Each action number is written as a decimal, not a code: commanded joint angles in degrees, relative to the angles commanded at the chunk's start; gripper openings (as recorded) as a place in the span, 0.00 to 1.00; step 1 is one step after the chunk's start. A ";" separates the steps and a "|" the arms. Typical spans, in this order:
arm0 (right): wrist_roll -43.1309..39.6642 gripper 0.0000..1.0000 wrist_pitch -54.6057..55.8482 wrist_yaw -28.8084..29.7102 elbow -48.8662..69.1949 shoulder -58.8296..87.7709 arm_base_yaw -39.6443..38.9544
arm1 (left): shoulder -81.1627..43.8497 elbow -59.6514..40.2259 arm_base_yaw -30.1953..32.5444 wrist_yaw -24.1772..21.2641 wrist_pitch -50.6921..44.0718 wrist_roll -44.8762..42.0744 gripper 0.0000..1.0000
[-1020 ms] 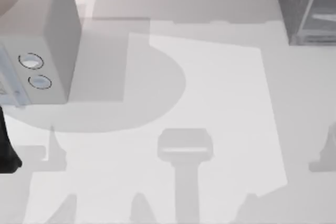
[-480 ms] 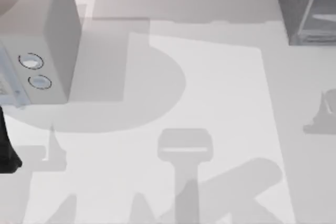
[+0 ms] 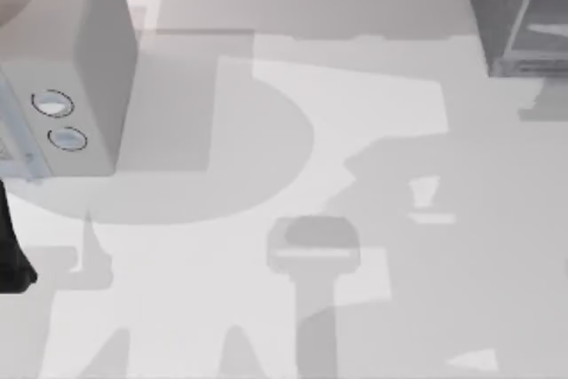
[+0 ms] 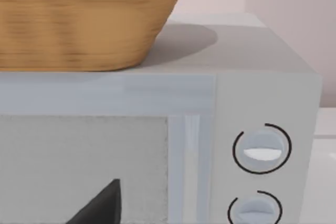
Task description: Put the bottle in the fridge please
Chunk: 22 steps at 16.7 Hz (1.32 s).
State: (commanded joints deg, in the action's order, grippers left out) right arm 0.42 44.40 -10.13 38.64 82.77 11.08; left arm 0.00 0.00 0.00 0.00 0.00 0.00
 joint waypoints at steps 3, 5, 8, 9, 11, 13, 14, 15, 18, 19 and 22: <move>0.10 0.01 8.54 -1.98 7.43 17.51 2.08 | 0.00 0.00 0.00 0.00 0.00 0.00 1.00; 0.19 0.01 13.28 -3.06 11.55 26.25 3.23 | 0.00 0.00 0.00 0.00 0.00 0.00 1.00; 0.34 0.01 18.34 -4.19 15.96 34.90 4.45 | 0.00 0.00 0.00 0.00 0.00 0.00 1.00; 0.38 0.01 19.37 -4.41 16.86 36.58 4.71 | 0.00 0.00 0.00 0.00 0.00 0.00 1.00; 0.42 0.01 20.32 -4.60 17.69 38.10 4.94 | 0.00 0.00 0.00 0.00 0.00 0.00 1.00; 0.42 0.01 20.32 -4.60 17.69 38.10 4.94 | 0.00 0.00 0.00 0.00 0.00 0.00 1.00; 0.42 0.01 20.32 -4.60 17.69 38.10 4.94 | 0.00 0.00 0.00 0.00 0.00 0.00 1.00; 0.50 0.01 20.16 -4.56 17.38 38.08 4.64 | 0.00 0.00 0.00 0.00 0.00 0.00 1.00; 0.47 0.01 19.06 -4.30 19.62 39.74 4.43 | 0.00 0.00 0.00 0.00 0.00 0.00 1.00; 0.44 0.01 18.15 -4.05 21.59 40.97 4.29 | 0.00 0.00 0.00 0.00 0.00 0.00 1.00; 0.35 0.01 14.27 -3.22 30.73 45.48 3.50 | 0.00 0.00 0.00 0.00 0.00 0.00 1.00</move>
State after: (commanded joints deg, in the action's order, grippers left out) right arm 0.78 58.67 -13.35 69.36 128.25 14.58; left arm 0.00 0.00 0.00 0.00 0.00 0.00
